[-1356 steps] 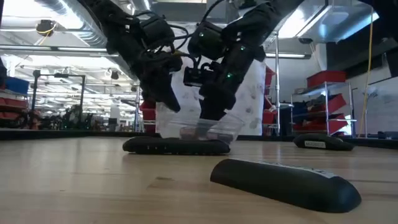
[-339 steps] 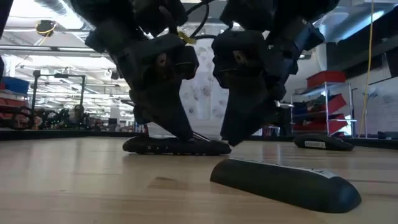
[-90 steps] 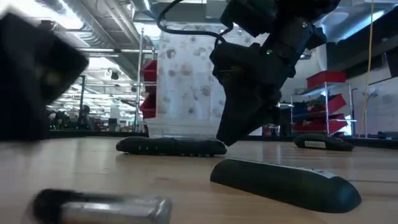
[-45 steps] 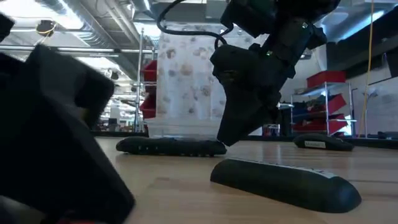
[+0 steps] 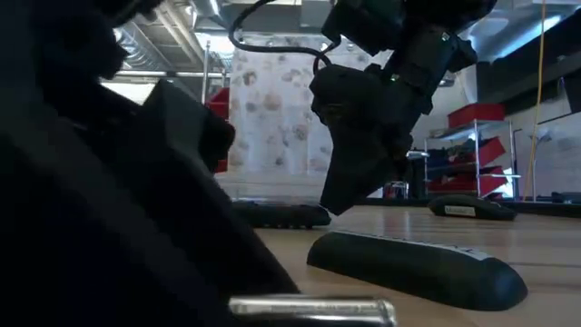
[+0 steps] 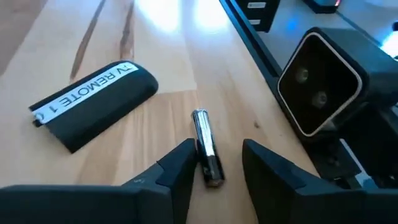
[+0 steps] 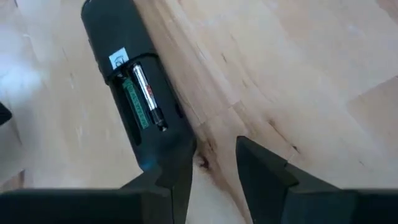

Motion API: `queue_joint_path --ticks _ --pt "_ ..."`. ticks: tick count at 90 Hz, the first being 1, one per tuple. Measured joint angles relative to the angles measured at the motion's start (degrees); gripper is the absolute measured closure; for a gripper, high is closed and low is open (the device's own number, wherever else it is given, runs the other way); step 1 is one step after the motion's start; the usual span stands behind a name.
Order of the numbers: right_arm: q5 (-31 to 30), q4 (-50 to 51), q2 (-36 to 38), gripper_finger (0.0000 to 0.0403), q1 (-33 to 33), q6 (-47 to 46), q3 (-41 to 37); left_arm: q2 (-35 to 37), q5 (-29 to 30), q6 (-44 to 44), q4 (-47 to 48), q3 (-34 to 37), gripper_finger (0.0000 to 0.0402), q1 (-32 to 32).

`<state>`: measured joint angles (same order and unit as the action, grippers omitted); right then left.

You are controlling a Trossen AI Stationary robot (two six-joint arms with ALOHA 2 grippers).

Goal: Insert battery
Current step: Insert the silver battery into the remote

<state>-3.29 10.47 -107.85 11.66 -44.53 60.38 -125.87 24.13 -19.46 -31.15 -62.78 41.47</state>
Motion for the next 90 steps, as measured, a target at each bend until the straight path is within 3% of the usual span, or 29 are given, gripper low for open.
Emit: queue_joint_path --ticks 22,31,56,70,90 --pt "1.4 0.39 0.0 0.0298 0.0 0.26 -0.02 0.49 -1.23 -10.59 3.0 -0.16 0.0381 -0.37" --pt "1.42 0.32 0.01 0.0298 0.0 0.26 -0.02 2.67 -1.9 -14.87 7.41 -0.22 0.0391 -0.43" --pt "2.91 0.44 4.43 0.0298 0.0 1.32 -0.02 19.42 1.83 -22.39 38.22 0.08 0.0393 -2.94" --pt "2.91 0.0 7.2 0.0298 -0.02 1.33 -0.02 27.07 1.68 -18.29 51.17 -0.22 0.0395 -8.51" --pt "2.87 0.01 7.34 0.0298 -0.12 1.59 -0.02 26.64 -11.04 -7.35 53.71 -0.23 0.0395 -22.83"
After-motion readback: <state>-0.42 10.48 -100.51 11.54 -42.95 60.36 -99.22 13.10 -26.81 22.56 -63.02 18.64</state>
